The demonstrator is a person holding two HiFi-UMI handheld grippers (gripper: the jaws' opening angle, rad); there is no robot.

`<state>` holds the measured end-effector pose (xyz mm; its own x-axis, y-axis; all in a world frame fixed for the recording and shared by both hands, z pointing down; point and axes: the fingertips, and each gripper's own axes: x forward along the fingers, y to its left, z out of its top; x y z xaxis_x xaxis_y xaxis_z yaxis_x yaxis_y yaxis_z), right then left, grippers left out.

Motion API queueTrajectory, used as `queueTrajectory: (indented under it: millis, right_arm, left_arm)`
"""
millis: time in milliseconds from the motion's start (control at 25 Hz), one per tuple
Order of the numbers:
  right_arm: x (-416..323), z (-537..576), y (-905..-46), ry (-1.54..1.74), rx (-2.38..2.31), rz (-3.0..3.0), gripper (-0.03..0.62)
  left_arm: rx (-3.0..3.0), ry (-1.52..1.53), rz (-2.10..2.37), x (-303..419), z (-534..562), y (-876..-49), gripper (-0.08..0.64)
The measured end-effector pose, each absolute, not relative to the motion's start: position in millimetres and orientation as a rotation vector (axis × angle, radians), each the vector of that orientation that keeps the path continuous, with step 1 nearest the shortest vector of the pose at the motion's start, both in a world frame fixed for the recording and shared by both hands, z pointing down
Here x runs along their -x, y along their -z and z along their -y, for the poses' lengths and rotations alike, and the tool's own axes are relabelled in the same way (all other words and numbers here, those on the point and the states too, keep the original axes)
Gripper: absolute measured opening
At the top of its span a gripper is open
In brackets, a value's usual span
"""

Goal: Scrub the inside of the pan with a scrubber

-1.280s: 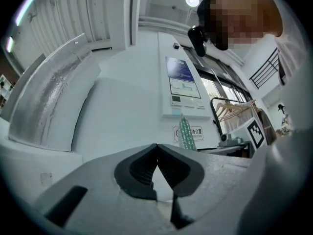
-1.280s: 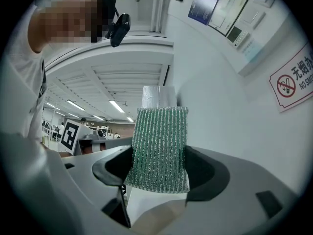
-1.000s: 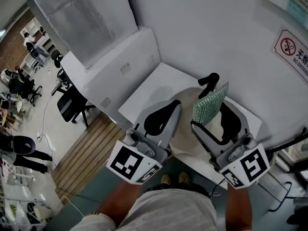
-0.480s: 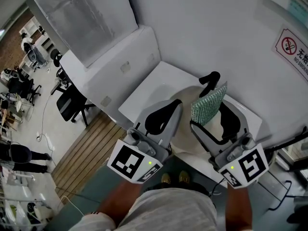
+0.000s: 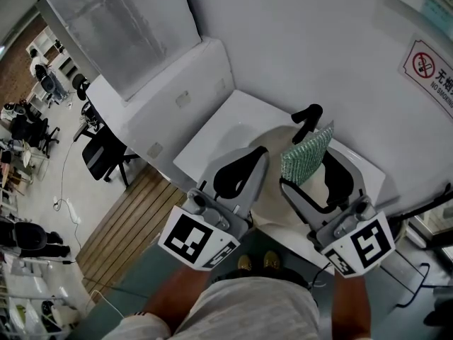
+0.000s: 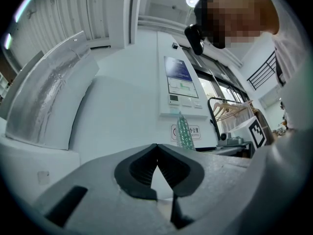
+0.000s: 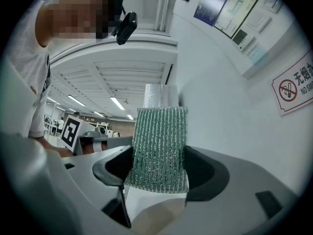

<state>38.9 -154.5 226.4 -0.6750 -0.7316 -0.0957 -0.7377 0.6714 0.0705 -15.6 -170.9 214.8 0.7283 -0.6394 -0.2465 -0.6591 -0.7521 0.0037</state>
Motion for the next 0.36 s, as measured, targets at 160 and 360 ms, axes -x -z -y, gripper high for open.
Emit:
queueTrajectory:
  millis: [160,360]
  right_arm:
    - [-40.1,154.7,-227.6,-0.155,1.244,-2.815,0.339]
    - [-40.1,156.2,-229.6,-0.151,1.245,-2.815,0.339]
  left_arm:
    - [2.845,-0.360,-1.068,15.2,171.0,-215.0,0.015]
    - [2.853,-0.361,-1.063,13.9,171.7,-217.0,0.015]
